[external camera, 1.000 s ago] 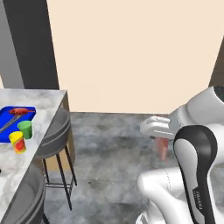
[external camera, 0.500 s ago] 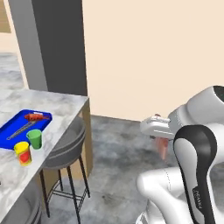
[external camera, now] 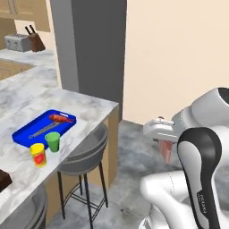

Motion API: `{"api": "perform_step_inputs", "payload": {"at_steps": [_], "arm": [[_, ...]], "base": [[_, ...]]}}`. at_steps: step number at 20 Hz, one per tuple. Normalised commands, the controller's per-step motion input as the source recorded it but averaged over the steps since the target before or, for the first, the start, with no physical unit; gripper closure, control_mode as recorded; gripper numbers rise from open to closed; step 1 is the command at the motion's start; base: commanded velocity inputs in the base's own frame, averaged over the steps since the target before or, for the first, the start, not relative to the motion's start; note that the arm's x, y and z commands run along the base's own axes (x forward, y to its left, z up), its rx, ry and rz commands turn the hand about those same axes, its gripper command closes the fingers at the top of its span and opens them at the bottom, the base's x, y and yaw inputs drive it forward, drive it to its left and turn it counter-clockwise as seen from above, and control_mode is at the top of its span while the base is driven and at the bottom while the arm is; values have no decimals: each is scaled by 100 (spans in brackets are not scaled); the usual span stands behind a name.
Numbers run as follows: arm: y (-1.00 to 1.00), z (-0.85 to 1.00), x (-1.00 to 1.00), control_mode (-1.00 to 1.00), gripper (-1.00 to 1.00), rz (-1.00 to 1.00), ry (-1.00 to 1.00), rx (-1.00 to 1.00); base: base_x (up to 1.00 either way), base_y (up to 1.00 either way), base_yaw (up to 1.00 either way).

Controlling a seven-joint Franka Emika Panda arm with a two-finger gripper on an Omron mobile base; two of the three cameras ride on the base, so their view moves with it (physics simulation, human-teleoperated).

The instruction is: Gather the lemon and mushroom from the fridge and place them on a tray on the dining counter. Then gather the steak and fish from the fridge and place them on the other tray.

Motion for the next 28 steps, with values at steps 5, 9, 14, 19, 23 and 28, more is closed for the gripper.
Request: {"api": "perform_step_inputs", "payload": {"at_steps": [5,9,14,19,23,28], "arm": [[0,0,0,100,100,0,0,0],[0,0,0,100,100,0,0,0],[0,0,0,100,100,0,0,0],[0,0,0,100,100,0,0,0],[0,0,0,100,100,0,0,0],[0,0,0,100,100,0,0,0]], "base": [[61,0,42],[62,0,43],[63,0,43],[64,-7,42],[60,-33,40],[61,-38,43]]}}
